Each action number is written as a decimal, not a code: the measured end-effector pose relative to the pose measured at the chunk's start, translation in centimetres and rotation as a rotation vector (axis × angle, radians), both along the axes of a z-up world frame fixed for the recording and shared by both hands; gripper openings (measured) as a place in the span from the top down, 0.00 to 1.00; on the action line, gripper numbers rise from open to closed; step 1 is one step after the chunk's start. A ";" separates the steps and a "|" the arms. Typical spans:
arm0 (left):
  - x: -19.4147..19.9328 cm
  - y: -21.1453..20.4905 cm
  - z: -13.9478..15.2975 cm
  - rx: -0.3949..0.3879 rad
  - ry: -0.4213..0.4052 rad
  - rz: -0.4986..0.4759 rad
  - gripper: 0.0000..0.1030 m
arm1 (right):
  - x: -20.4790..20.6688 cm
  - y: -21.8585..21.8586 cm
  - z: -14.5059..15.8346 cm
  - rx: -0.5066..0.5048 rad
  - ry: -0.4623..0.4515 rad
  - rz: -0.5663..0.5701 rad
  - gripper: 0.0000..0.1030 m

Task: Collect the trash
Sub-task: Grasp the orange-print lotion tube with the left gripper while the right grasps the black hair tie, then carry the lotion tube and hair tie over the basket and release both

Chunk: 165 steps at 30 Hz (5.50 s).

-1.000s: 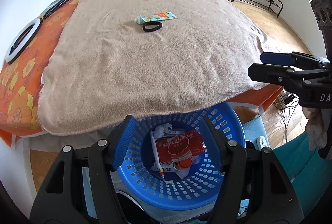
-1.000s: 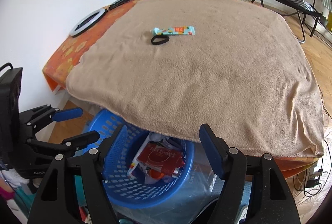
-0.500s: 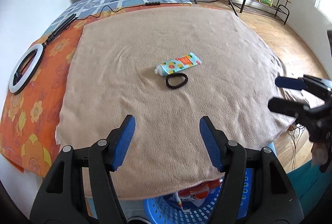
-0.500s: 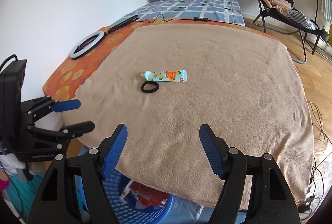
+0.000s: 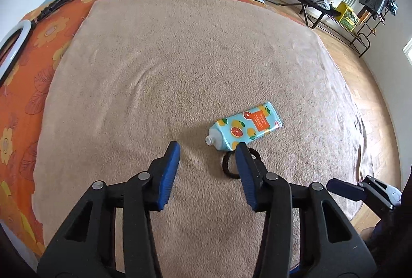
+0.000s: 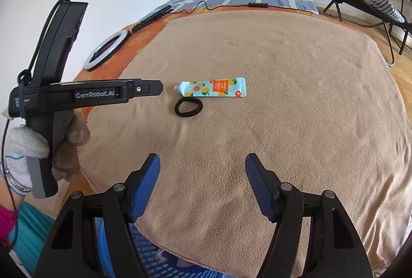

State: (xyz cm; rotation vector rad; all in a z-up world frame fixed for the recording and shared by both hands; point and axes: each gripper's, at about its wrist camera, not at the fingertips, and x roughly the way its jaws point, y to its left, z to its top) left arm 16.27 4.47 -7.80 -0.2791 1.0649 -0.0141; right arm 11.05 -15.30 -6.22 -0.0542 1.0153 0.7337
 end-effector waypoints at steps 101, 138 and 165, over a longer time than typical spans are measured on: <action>-18.2 -7.3 5.6 0.209 -0.206 -0.086 0.64 | -6.7 -2.0 3.4 -0.024 -0.136 0.056 0.96; -26.1 -10.4 -3.8 0.167 -0.048 -0.126 0.64 | -16.2 -3.0 -5.4 -0.143 0.021 0.153 0.96; -25.8 -9.0 -4.6 0.182 -0.017 -0.075 0.43 | -15.0 -3.5 -6.7 -0.167 0.086 0.111 0.61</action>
